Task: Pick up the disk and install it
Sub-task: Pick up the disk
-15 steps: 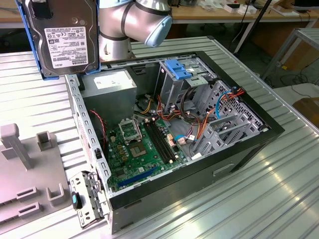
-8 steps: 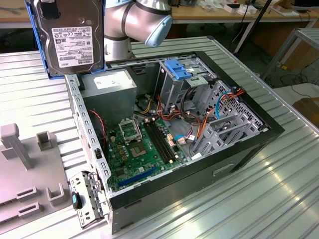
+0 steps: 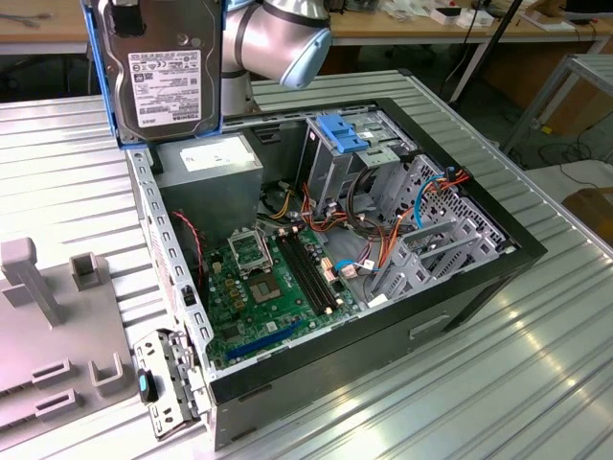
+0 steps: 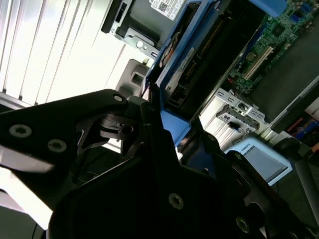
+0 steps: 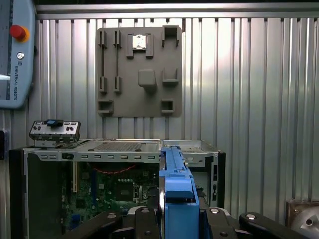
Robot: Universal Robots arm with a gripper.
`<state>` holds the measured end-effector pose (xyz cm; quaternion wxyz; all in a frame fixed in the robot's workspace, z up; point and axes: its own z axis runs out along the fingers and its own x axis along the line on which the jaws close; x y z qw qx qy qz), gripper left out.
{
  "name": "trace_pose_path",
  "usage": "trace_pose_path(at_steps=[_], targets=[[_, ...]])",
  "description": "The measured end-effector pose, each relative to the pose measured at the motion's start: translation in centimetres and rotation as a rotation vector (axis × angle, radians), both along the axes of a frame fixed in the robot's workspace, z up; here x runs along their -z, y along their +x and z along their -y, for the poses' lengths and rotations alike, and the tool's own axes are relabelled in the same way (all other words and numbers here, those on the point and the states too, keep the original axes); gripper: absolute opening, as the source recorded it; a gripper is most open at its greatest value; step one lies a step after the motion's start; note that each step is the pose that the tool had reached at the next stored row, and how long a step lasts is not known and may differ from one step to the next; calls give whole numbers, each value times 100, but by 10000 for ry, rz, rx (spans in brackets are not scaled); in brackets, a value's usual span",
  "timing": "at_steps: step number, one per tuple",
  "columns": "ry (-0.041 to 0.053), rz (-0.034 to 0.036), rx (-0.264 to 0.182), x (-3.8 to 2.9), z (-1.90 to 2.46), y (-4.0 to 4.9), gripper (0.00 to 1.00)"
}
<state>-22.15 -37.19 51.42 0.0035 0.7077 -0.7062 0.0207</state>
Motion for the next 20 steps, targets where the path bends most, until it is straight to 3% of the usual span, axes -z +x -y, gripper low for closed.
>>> trace_pose_path(at_steps=[3, 6, 9, 16, 20], targets=[[1, 0, 0, 2, 7, 80, 37], [1, 0, 3, 5, 50, 129, 37], [-1, -1, 5, 10, 71, 234, 37], [0, -1, 5, 41, 77, 672, 37], [1, -1, 5, 65, 77, 970, 37]])
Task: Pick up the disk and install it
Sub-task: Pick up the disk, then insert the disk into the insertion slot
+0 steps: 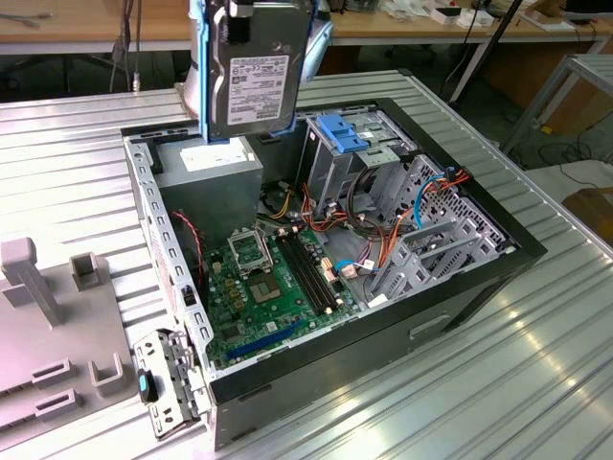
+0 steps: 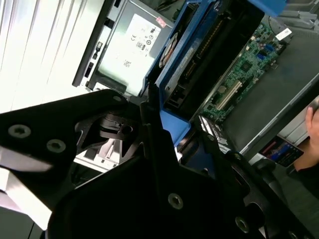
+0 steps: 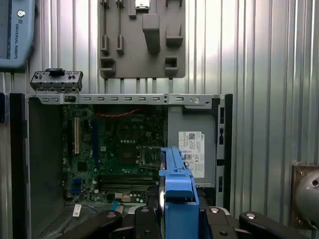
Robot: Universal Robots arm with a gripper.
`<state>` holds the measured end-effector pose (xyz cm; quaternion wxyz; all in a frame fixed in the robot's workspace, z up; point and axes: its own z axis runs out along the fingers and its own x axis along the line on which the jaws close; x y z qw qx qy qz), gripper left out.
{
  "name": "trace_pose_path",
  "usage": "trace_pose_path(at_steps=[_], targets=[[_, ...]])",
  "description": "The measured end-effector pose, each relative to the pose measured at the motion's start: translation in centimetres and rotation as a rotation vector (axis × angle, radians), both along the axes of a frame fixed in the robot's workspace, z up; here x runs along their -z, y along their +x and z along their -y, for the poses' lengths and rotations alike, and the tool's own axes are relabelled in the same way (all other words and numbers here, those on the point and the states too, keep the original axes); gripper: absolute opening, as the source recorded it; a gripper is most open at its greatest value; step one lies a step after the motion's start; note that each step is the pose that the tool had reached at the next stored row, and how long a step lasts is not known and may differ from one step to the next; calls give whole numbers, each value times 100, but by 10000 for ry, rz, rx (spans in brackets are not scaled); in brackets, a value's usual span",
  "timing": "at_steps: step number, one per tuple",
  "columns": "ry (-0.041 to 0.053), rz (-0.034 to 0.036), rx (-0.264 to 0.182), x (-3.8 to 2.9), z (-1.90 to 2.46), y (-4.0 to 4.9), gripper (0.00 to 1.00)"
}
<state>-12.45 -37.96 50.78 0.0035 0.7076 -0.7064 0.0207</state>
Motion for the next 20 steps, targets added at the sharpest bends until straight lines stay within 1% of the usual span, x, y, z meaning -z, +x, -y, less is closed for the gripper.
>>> trace_pose_path(at_steps=[3, 10, 11, 15, 17, 18, 19, 20], targets=[[0, -1, 0, 13, 1, 139, 37], [0, 0, 0, 17, 0, 152, 37], [-1, -1, -1, 17, 7, 154, 37], [0, 0, 0, 17, 58, 153, 37], [-1, -1, 0, 17, 104, 153, 37], [0, 0, 0, 17, 146, 153, 37], [0, 0, 0, 17, 178, 153, 37], [0, 0, 0, 17, 201, 153, 37]])
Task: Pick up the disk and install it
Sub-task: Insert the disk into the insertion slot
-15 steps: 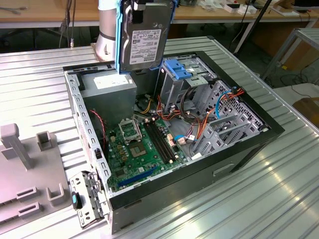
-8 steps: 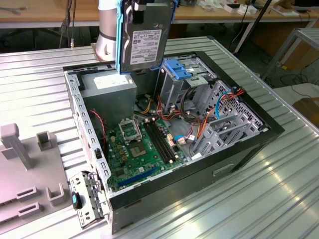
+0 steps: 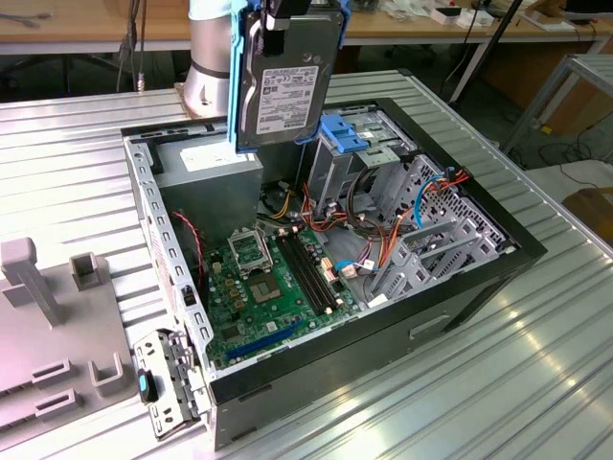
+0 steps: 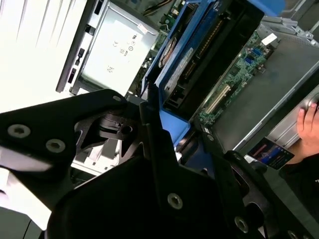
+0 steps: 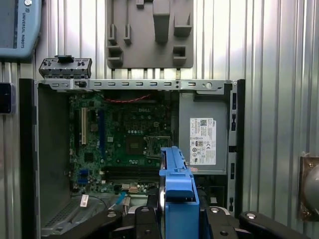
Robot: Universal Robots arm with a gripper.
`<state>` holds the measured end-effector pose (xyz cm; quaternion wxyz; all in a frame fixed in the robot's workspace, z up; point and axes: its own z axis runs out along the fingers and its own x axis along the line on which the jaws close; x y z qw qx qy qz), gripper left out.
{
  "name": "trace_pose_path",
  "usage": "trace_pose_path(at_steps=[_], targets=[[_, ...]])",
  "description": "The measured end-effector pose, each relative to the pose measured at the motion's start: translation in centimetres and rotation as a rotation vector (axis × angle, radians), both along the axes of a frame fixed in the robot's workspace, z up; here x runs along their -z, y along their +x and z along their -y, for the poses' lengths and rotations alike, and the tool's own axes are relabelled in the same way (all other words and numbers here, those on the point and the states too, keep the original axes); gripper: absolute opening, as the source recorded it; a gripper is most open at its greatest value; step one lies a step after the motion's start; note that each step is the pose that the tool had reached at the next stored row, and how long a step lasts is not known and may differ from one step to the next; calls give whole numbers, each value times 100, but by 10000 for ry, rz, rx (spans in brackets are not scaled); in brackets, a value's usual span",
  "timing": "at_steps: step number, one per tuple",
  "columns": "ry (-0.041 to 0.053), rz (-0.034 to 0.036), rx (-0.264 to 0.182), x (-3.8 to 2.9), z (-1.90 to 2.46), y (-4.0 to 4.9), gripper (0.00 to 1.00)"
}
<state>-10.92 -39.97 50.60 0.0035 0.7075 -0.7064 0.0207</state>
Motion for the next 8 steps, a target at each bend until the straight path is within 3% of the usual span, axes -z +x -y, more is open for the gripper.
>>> trace_pose_path(at_steps=[2, 5, 8], targets=[[0, 0, 0, 0, 45, 0, 37], [-1, -1, 0, -1, 170, 0, 37], [0, 0, 0, 0, 232, 0, 37]])
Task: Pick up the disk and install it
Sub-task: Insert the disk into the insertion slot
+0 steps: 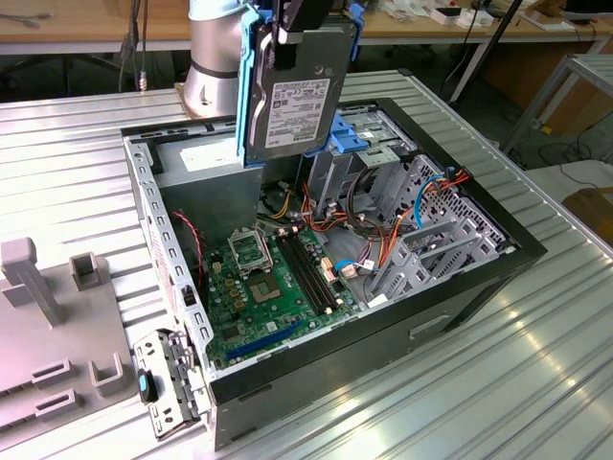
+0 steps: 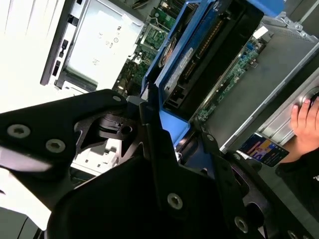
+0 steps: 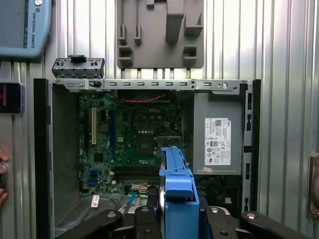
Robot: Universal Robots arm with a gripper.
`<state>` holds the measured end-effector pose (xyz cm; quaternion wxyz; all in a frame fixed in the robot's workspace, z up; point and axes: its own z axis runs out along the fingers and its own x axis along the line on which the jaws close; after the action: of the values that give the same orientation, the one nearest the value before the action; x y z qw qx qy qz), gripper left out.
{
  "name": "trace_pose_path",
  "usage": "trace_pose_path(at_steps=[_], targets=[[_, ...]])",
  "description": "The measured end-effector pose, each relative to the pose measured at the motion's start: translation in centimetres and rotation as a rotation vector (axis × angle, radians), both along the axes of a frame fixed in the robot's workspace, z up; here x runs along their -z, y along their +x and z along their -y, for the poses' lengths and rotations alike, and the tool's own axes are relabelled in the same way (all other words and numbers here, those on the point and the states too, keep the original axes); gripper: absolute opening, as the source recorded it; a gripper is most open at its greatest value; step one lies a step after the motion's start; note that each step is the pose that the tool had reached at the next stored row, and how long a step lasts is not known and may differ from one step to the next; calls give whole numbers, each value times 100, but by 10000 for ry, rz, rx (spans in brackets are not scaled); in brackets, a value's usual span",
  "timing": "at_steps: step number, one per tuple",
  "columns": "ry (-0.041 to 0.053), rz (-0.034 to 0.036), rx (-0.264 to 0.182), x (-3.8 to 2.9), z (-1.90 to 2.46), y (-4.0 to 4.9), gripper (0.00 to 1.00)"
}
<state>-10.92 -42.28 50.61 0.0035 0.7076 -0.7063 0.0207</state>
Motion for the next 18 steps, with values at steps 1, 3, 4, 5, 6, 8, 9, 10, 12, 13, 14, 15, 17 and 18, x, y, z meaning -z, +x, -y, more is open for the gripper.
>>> trace_pose_path(at_steps=[1, 3, 4, 5, 6, 8, 9, 10, 12, 13, 14, 15, 17, 18], targets=[[0, 1, 0, 0, 19, 0, 37], [0, 0, 0, 0, 60, 0, 37], [0, 0, 1, 0, 86, 0, 37], [1, 1, 0, 1, 107, 0, 37], [0, 0, 0, 0, 121, 0, 37], [0, 0, 0, 0, 165, 0, 37], [-1, 0, 0, 0, 181, 0, 37], [-1, 0, 0, 0, 207, 0, 37], [1, 0, 0, 1, 241, 0, 37], [1, 1, 0, 1, 261, 0, 37], [1, 1, 0, 1, 296, 0, 37], [0, 0, 0, 1, 337, 0, 37], [1, 0, 0, 2, 426, 0, 37], [0, 0, -1, 1, 446, 0, 37]])
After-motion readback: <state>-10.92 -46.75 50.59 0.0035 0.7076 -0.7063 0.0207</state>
